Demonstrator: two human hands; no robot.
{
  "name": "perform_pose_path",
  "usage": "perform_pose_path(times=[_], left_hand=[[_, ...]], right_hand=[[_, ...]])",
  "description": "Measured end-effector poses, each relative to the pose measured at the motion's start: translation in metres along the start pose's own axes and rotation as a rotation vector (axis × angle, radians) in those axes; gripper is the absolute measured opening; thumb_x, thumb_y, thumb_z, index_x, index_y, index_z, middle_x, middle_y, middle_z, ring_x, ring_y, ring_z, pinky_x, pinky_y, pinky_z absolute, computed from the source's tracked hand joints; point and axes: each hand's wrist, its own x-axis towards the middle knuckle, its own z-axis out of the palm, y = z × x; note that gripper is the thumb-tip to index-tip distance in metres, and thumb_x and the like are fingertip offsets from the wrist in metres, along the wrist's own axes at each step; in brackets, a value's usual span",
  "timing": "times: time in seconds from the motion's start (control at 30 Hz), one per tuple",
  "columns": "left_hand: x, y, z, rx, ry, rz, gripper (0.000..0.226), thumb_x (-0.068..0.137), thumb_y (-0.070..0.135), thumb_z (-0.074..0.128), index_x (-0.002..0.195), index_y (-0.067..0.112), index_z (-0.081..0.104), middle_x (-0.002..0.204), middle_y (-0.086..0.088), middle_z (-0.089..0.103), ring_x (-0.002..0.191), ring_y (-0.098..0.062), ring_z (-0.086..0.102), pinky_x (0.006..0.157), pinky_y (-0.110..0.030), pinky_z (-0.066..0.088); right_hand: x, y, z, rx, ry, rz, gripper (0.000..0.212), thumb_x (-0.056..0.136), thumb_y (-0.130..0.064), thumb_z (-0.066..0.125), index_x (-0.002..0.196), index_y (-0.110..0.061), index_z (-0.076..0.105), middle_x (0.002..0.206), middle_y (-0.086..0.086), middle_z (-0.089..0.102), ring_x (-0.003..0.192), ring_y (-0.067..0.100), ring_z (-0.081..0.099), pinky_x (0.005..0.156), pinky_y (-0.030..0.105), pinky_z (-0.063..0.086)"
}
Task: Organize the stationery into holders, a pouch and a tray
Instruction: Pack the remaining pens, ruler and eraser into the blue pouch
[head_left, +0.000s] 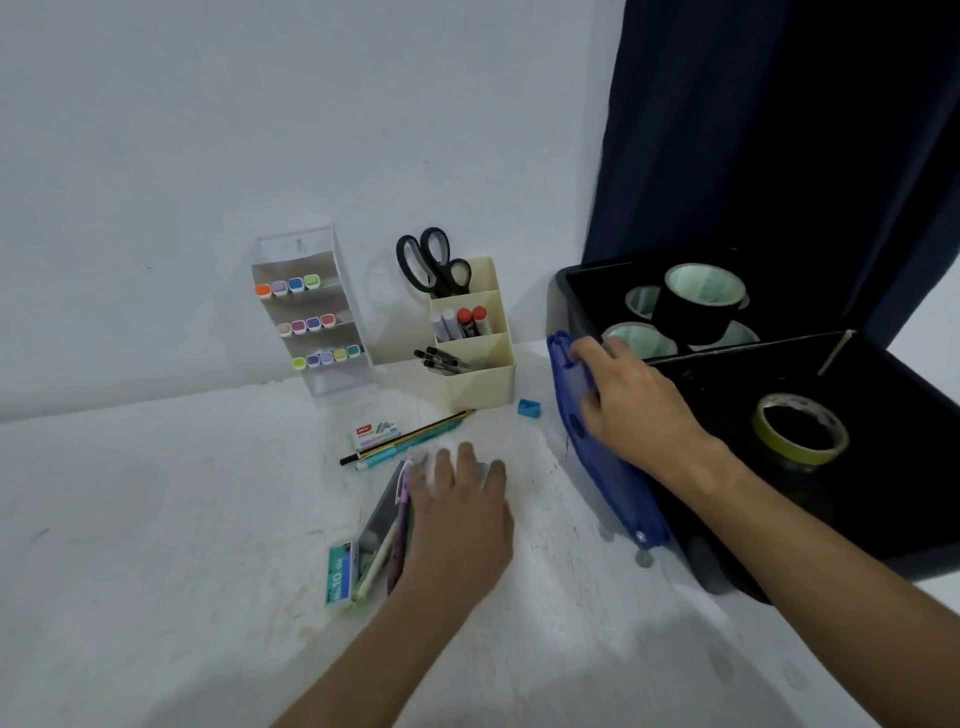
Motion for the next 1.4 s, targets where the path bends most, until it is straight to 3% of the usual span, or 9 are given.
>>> perform_pose_path(times=[0.17, 0.3, 0.43, 0.6, 0.77, 0.97, 1.17, 1.3, 1.4], left_hand=[[0.074, 0.020, -0.009, -0.042, 0.130, 0.157, 0.046, 0.093, 0.016, 0.044, 0.138, 0.012, 0.038, 0.141, -0.013, 0.037, 0.116, -0.033, 0.045, 0.091, -0.043, 0.044], [0.106, 0.025, -0.005, 0.128, 0.056, 0.220, 0.036, 0.095, 0.018, 0.042, 0.130, 0.012, 0.049, 0.126, -0.008, 0.050, 0.109, -0.030, 0.048, 0.088, -0.040, 0.041], [0.099, 0.014, 0.000, 0.143, 0.100, 0.252, 0.033, 0.095, 0.017, 0.041, 0.126, 0.012, 0.052, 0.119, -0.010, 0.054, 0.109, -0.031, 0.048, 0.093, -0.041, 0.036], [0.077, -0.028, 0.007, 0.099, 0.099, 0.145, 0.031, 0.095, 0.026, 0.040, 0.122, 0.016, 0.053, 0.123, -0.010, 0.052, 0.115, -0.030, 0.046, 0.100, -0.046, 0.033], [0.069, -0.066, 0.001, -0.004, 0.172, 0.046, 0.039, 0.096, 0.034, 0.036, 0.127, 0.016, 0.051, 0.118, -0.009, 0.052, 0.109, -0.029, 0.049, 0.090, -0.041, 0.038], [0.072, -0.098, -0.009, 0.054, -0.073, -0.041, 0.024, 0.092, 0.021, 0.040, 0.103, 0.013, 0.060, 0.105, -0.006, 0.052, 0.109, -0.027, 0.047, 0.097, -0.049, 0.031], [0.077, -0.101, -0.013, 0.106, -0.174, -0.077, 0.022, 0.091, 0.019, 0.050, 0.110, 0.015, 0.060, 0.111, -0.006, 0.054, 0.110, -0.027, 0.046, 0.099, -0.053, 0.029], [0.078, -0.101, -0.020, 0.052, -0.155, -0.107, 0.017, 0.090, 0.026, 0.058, 0.096, 0.013, 0.067, 0.099, -0.004, 0.059, 0.100, -0.025, 0.053, 0.106, -0.059, 0.023], [0.073, -0.100, -0.029, 0.006, -0.091, -0.146, 0.017, 0.090, 0.026, 0.059, 0.096, 0.015, 0.070, 0.099, -0.003, 0.061, 0.097, -0.023, 0.055, 0.105, -0.051, 0.027]], right_hand=[[0.001, 0.007, 0.002, 0.087, 0.057, 0.021, 0.027, 0.081, -0.004, 0.054, 0.105, -0.014, 0.049, 0.093, 0.006, 0.055, 0.074, 0.027, 0.051, 0.061, 0.030, 0.037], [0.001, 0.010, 0.003, 0.121, 0.080, 0.049, 0.026, 0.082, -0.009, 0.058, 0.105, -0.016, 0.067, 0.094, 0.005, 0.064, 0.084, 0.025, 0.061, 0.075, 0.036, 0.053], [0.002, 0.012, 0.004, 0.114, 0.067, 0.055, 0.027, 0.084, -0.013, 0.058, 0.108, -0.019, 0.071, 0.096, 0.004, 0.066, 0.084, 0.023, 0.062, 0.075, 0.030, 0.051], [0.001, 0.010, 0.006, 0.094, 0.043, 0.025, 0.022, 0.087, -0.014, 0.057, 0.104, -0.021, 0.070, 0.094, 0.000, 0.067, 0.083, 0.021, 0.062, 0.069, 0.028, 0.047], [-0.002, 0.003, 0.011, 0.163, 0.009, -0.090, 0.019, 0.085, -0.012, 0.061, 0.100, -0.018, 0.071, 0.095, 0.002, 0.068, 0.083, 0.021, 0.063, 0.074, 0.038, 0.054], [-0.003, -0.003, 0.019, 0.257, -0.055, -0.085, 0.024, 0.089, -0.009, 0.060, 0.109, -0.013, 0.073, 0.106, 0.005, 0.069, 0.096, 0.017, 0.064, 0.090, 0.030, 0.051], [-0.003, -0.003, 0.018, 0.365, -0.237, 0.049, 0.031, 0.085, -0.013, 0.061, 0.116, -0.016, 0.069, 0.088, -0.011, 0.065, 0.061, -0.004, 0.055, 0.054, 0.002, 0.041], [-0.004, -0.003, 0.021, 0.390, -0.265, 0.087, 0.026, 0.082, -0.020, 0.066, 0.108, -0.021, 0.068, 0.100, -0.006, 0.065, 0.074, 0.005, 0.061, 0.062, 0.017, 0.052], [-0.001, -0.001, 0.021, 0.419, -0.184, 0.124, 0.009, 0.084, -0.019, 0.066, 0.093, -0.018, 0.065, 0.098, 0.003, 0.063, 0.065, 0.012, 0.060, 0.055, 0.024, 0.052]])
